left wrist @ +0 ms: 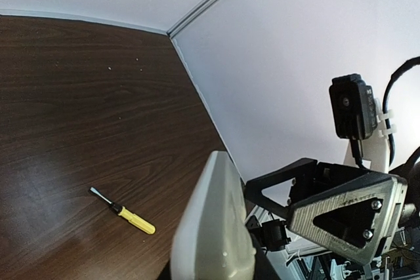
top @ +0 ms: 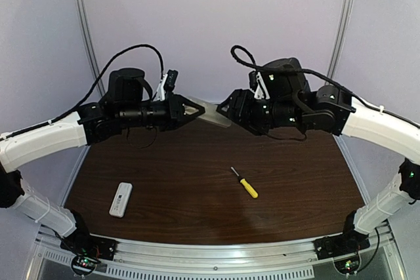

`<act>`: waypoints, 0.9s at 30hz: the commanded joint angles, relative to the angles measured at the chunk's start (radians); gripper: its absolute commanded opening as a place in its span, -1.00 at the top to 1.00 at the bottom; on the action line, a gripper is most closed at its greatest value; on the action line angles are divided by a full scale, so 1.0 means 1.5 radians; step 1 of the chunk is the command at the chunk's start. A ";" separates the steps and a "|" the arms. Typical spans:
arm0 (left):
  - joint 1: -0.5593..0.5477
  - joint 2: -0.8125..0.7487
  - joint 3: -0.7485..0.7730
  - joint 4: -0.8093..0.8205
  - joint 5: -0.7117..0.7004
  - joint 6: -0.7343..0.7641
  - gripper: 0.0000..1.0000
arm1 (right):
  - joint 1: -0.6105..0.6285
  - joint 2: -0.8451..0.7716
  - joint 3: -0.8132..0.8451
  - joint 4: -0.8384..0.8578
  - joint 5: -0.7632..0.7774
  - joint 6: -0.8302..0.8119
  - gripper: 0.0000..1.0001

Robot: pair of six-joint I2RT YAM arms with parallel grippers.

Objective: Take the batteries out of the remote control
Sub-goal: Remove the battery cover from the remote control.

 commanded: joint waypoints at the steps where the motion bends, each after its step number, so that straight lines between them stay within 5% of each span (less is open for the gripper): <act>1: -0.004 0.005 0.025 0.014 0.003 0.015 1.00 | 0.004 0.017 0.032 0.008 0.010 -0.014 -0.28; 27: -0.004 -0.001 0.024 0.018 0.015 0.020 1.00 | 0.004 0.062 0.062 -0.002 0.015 -0.031 -0.28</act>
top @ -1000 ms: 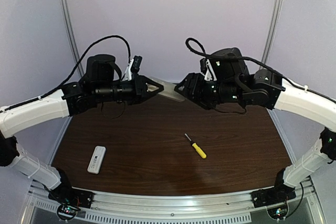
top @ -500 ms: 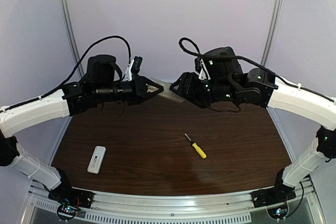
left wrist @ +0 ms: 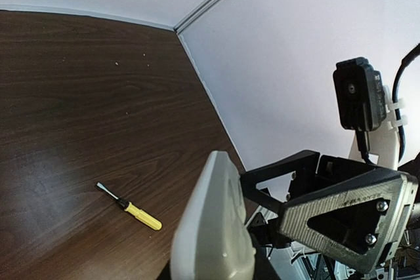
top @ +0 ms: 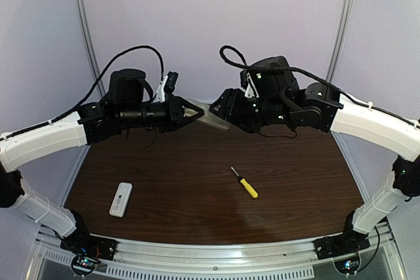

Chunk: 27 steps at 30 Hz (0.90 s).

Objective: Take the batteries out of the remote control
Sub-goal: Remove the battery cover from the remote control.

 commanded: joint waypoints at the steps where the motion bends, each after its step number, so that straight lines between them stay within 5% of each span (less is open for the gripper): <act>1: -0.005 -0.002 0.023 0.038 0.018 0.013 1.00 | 0.003 0.007 0.013 -0.002 0.013 -0.013 -0.28; 13: -0.005 -0.007 0.022 0.057 0.039 0.017 1.00 | 0.003 0.009 -0.001 0.017 -0.002 -0.013 -0.28; 27: -0.005 -0.016 0.028 0.070 0.060 0.027 1.00 | -0.005 -0.031 -0.102 0.193 -0.099 0.001 -0.29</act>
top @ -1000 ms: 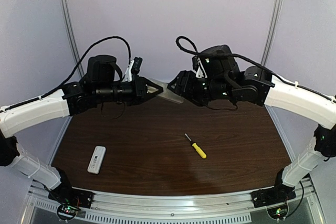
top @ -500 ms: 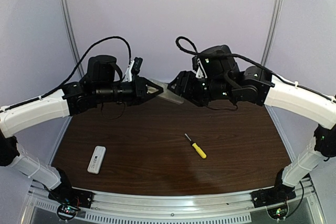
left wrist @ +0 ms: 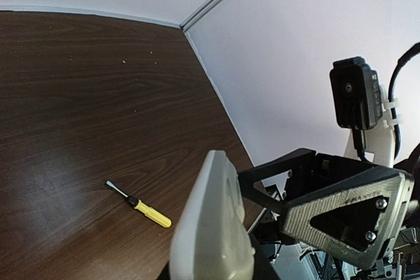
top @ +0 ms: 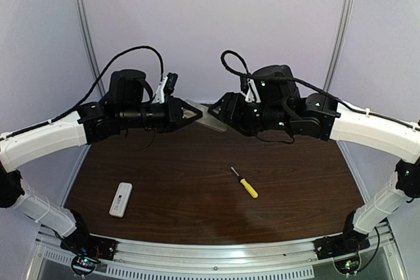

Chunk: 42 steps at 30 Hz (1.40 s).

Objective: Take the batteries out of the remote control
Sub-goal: Remove the battery cover from the remote control.

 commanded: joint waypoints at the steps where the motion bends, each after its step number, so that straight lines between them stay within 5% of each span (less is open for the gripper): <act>1: -0.010 -0.018 0.028 0.087 0.060 0.010 1.00 | 0.002 -0.016 -0.031 0.106 -0.074 0.003 -0.29; 42: -0.010 -0.086 0.004 0.088 0.139 0.029 1.00 | 0.000 -0.082 -0.173 0.402 -0.280 0.030 -0.31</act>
